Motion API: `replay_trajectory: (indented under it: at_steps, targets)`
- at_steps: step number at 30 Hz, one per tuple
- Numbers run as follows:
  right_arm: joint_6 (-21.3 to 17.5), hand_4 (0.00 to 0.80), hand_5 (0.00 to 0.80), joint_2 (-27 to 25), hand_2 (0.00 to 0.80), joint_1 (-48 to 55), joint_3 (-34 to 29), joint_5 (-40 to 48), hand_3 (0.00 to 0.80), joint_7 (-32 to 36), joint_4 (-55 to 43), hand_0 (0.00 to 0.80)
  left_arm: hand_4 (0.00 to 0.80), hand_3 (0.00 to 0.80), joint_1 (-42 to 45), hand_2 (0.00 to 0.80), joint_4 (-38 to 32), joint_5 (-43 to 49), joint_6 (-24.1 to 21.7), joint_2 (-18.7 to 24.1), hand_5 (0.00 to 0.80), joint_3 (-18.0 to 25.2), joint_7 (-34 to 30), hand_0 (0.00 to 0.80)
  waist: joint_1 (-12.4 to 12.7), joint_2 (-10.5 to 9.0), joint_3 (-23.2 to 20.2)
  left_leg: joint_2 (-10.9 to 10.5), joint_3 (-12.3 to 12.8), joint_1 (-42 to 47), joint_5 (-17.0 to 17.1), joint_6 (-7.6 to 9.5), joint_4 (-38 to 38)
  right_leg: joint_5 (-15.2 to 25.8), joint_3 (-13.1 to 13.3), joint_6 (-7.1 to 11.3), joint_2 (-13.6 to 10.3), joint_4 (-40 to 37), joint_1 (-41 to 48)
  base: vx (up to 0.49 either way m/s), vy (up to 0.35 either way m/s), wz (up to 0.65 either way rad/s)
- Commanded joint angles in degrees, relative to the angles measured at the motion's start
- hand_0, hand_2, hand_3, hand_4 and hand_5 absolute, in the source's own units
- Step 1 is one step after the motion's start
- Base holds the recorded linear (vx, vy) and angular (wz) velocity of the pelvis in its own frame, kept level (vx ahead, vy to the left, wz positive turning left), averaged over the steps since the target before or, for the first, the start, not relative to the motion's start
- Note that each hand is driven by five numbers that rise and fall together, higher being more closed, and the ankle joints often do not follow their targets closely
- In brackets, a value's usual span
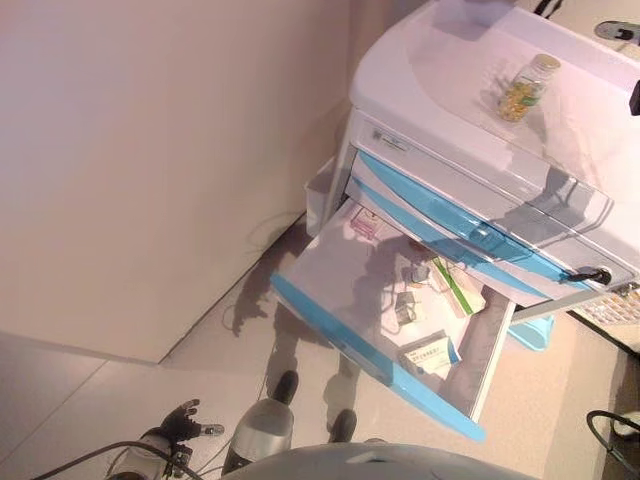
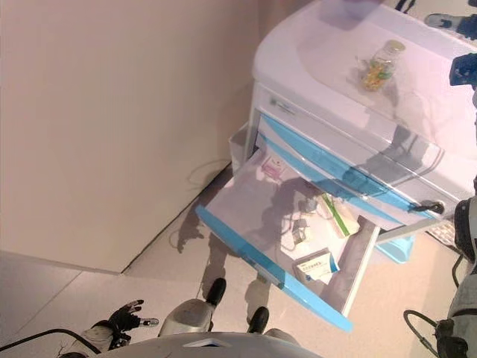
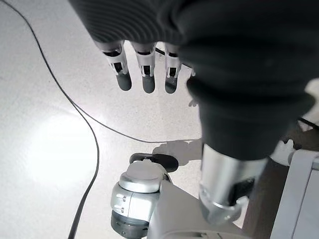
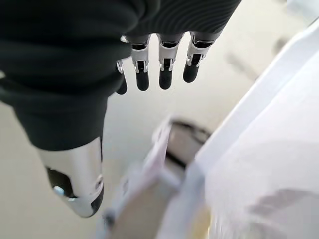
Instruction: Open the drawer and pick up the medicine
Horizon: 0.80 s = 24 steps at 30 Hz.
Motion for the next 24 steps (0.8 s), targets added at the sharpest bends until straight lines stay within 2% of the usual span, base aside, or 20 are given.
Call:
replay_trajectory:
  at_steps: [1,4,8,11,17,19,21,24]
  targets:
    - [-7.3,0.0,0.0,-2.3,0.0,2.1,-3.4,6.1,0.0,-9.9,-1.8,0.0,0.0,0.0,0.9,0.0,4.2,2.1,-1.5,-0.4,0.0,-2.9,0.0,0.0,-1.8,1.53,-4.9,0.6,3.8,2.7,-8.9,-0.45,0.8,-1.6,1.1,3.48,-1.0,5.1,-1.1,-0.037,-0.004,-0.2]
    - [-12.3,0.0,0.0,-0.6,0.0,5.7,-9.0,9.5,0.0,-17.3,-2.5,0.0,0.0,0.0,0.1,0.0,4.2,2.2,-1.2,-1.1,0.0,-4.4,-0.1,0.0,-2.9,2.47,-5.5,0.5,4.7,3.2,-9.3,-0.28,0.7,-1.4,2.2,3.67,-1.1,4.9,-1.3,-0.043,0.004,-0.27]
    - [-19.1,0.0,0.0,4.0,0.0,12.1,-15.5,9.2,0.0,-25.0,-4.3,0.0,0.0,0.0,-1.3,0.0,3.8,2.3,-0.2,-1.6,0.0,-5.9,-0.5,0.0,-4.6,3.58,-6.0,0.5,6.0,3.8,-9.8,-0.13,0.7,-1.1,3.7,3.81,-1.0,4.6,-1.5,-0.044,-0.006,-0.27]
    - [-21.2,0.0,0.0,8.6,0.0,18.1,-18.8,7.0,0.0,-28.9,-6.7,0.0,0.0,0.0,-2.1,0.0,3.1,2.6,1.2,-1.7,0.0,-6.4,-1.0,0.0,-5.8,4.19,-6.4,0.6,6.9,4.0,-10.1,-0.08,0.7,-0.6,5.2,3.89,-0.9,4.1,-1.7,-0.057,-0.019,-0.34]
    - [-21.8,0.0,0.0,21.5,0.0,32.4,-21.3,-0.7,0.0,-34.9,-12.1,0.0,0.0,0.0,-4.1,0.0,4.1,2.5,2.1,-3.3,0.0,-6.9,-0.9,0.0,-9.6,5.6,-7.0,1.1,9.8,4.2,-10.5,-0.01,0.6,0.5,8.4,4.0,-0.6,2.6,-2.4,-0.047,-0.01,-0.34]
    - [-22.2,0.0,0.0,24.9,0.0,35.9,-20.7,-0.4,0.0,-33.7,-12.8,0.0,0.0,0.0,-4.4,0.0,4.2,2.6,2.2,-3.9,0.0,-6.8,-0.6,0.0,-10.4,5.79,-7.0,1.2,10.5,4.3,-10.6,0.03,0.5,0.8,9.2,3.94,-0.5,2.2,-2.5,-0.043,-0.001,-0.33]
    - [-21.1,0.0,0.0,28.6,0.0,39.8,-19.5,-3.8,0.0,-33.3,-13.0,0.0,0.0,0.0,-4.9,0.0,4.4,2.4,2.2,-4.5,0.0,-6.4,-0.3,0.0,-11.5,5.98,-7.0,1.4,11.6,4.3,-10.7,-0.08,0.5,1.2,10.0,3.93,-0.3,1.8,-2.8,-0.047,0.006,-0.23]
    - [-20.9,0.0,0.0,32.5,0.0,48.3,-18.3,-7.7,0.0,-27.3,-9.0,0.0,0.0,0.0,-5.1,0.0,4.2,2.3,2.0,-5.9,0.0,-5.5,0.4,0.0,-13.0,6.21,-7.0,1.6,13.1,4.4,-10.9,0.09,0.5,1.4,11.0,3.99,-0.2,1.4,-3.1,-0.041,0.018,-0.26]
